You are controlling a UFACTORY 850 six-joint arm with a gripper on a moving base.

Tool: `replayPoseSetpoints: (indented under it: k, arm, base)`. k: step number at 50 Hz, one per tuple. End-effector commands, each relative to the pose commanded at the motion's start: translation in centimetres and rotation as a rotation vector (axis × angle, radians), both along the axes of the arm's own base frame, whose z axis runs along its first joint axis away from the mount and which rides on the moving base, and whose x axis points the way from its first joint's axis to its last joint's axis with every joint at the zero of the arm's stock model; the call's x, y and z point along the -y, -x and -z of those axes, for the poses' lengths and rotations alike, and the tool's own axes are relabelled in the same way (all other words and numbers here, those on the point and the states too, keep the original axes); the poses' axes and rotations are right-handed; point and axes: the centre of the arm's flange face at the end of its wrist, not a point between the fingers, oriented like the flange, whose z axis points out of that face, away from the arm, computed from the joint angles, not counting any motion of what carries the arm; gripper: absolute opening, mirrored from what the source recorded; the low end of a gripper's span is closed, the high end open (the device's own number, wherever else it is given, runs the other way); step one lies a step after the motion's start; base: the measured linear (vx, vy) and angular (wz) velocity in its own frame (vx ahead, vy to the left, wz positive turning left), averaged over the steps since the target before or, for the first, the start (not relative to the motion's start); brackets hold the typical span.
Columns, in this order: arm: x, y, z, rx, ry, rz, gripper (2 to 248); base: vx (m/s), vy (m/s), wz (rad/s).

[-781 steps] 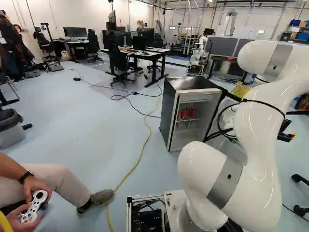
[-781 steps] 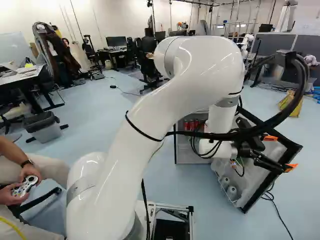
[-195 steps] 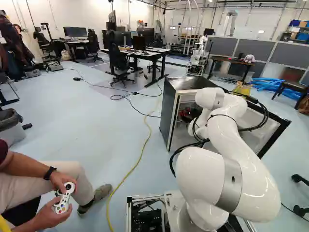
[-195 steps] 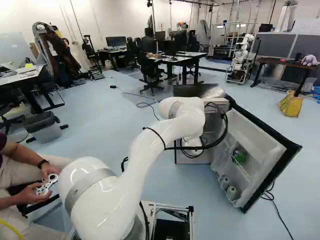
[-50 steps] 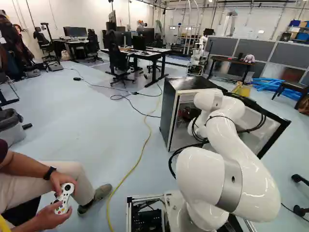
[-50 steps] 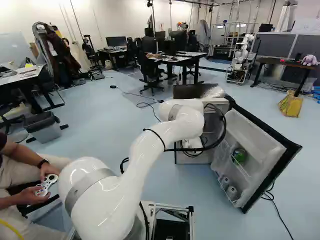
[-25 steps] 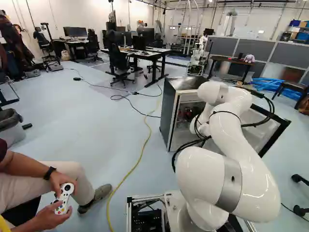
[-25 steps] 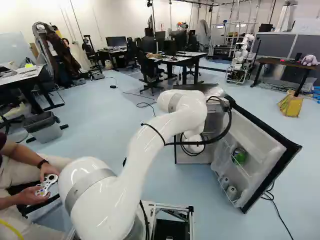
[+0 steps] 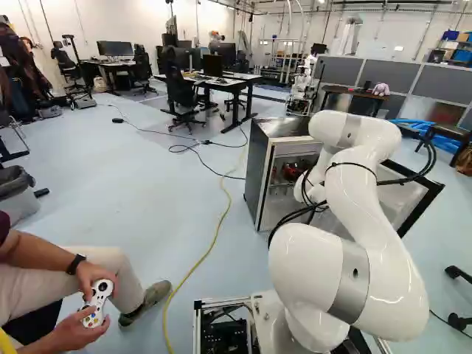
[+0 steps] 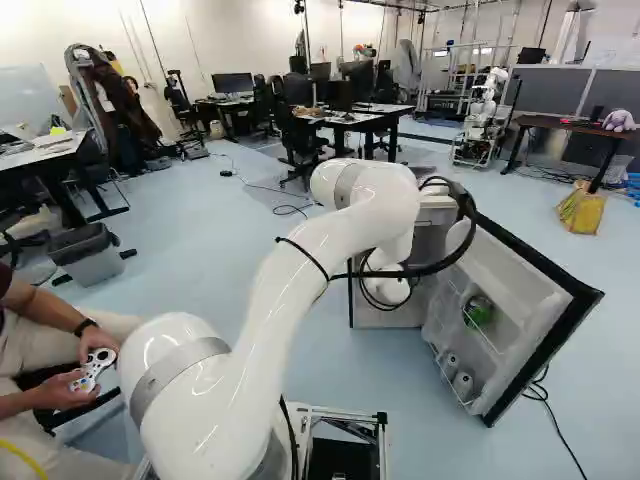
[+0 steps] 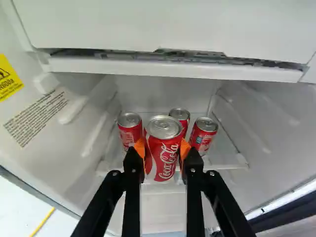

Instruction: Grab a drink from the fridge

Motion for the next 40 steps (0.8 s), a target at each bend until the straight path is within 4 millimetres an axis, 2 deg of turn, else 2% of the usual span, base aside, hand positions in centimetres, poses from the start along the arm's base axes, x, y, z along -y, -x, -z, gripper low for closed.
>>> replayPoseSetpoints:
  k: [40]
  arm:
    - [-0.7, 7.5, -7.1, -0.044, -0.032, 0.063, 88]
  base:
    - [0.000, 0.000, 0.000]
